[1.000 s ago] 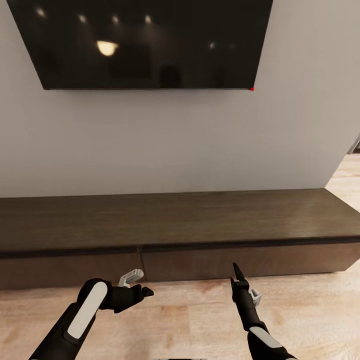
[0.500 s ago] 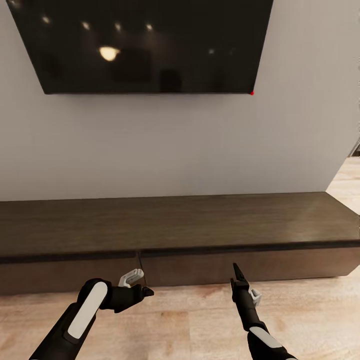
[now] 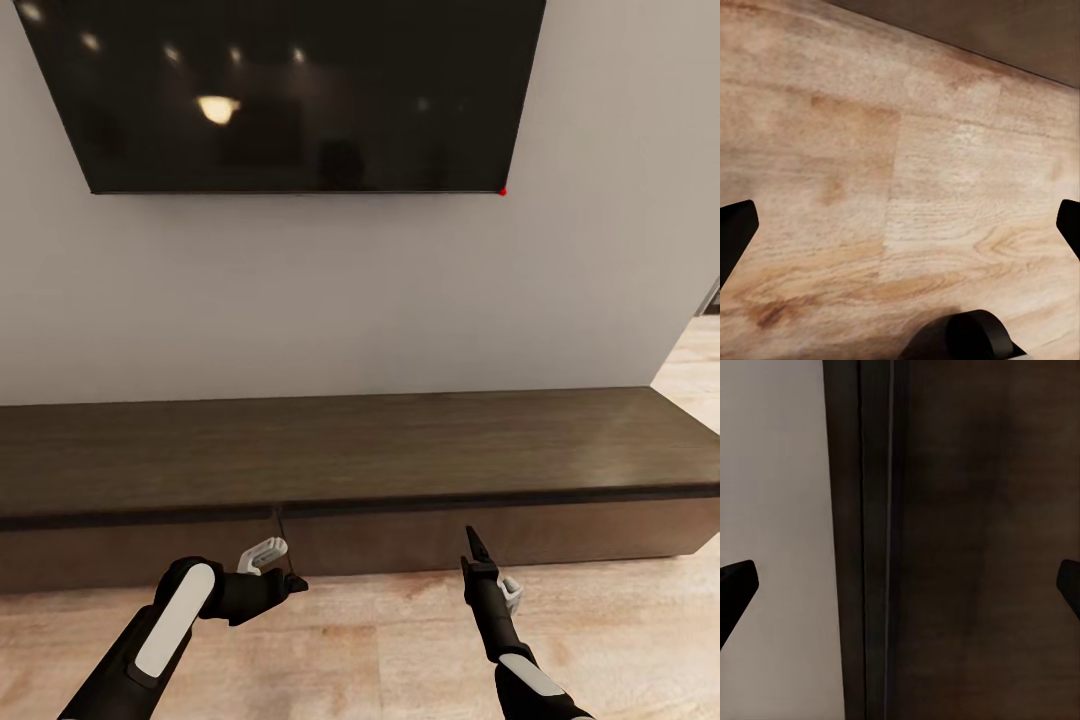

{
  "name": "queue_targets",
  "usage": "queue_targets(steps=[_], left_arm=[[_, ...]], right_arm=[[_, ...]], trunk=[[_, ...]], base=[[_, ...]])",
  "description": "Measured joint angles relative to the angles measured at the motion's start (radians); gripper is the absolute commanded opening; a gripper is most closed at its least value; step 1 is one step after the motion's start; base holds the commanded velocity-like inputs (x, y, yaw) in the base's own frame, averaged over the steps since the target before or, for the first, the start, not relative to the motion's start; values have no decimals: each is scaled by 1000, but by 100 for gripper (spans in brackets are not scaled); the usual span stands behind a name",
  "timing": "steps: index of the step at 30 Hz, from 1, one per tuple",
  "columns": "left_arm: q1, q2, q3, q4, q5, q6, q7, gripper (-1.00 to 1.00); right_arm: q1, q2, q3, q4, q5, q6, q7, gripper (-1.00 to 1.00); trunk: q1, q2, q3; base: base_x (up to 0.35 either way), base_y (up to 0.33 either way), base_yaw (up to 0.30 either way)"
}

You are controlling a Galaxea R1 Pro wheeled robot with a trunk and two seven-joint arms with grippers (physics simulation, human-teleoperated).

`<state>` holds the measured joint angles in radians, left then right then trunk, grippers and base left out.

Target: Place each of the two pumpkins and all three candles from the living room inside a cabinet in the living room (use any cabinet), then make sure every cabinet is closed, and position the cauldron so it is next to a table in the living room.

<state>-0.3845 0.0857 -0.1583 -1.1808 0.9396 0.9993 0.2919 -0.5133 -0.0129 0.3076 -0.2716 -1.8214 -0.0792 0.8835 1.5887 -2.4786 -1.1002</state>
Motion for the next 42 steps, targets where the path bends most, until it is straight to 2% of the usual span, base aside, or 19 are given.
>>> queue_targets(steps=[22,27,31,42], left_arm=[[0,-1,0,0,0,0,0,100],[0,-1,0,0,-1,0,0,100],[0,-1,0,0,-1,0,0,100],[0,-1,1,0,1,0,0,100]], right_arm=[[0,0,2,0,3,0,-3,100],[0,0,2,0,3,0,-3,100],[0,0,2,0,3,0,-3,100],[0,0,2,0,3,0,-3,100]], trunk=[[0,0,0],[8,-14,-6],[13,-22,-21],[13,-22,-21]], base=[[64,-3,0],[1,0,0],[0,0,0],[6,0,0]])
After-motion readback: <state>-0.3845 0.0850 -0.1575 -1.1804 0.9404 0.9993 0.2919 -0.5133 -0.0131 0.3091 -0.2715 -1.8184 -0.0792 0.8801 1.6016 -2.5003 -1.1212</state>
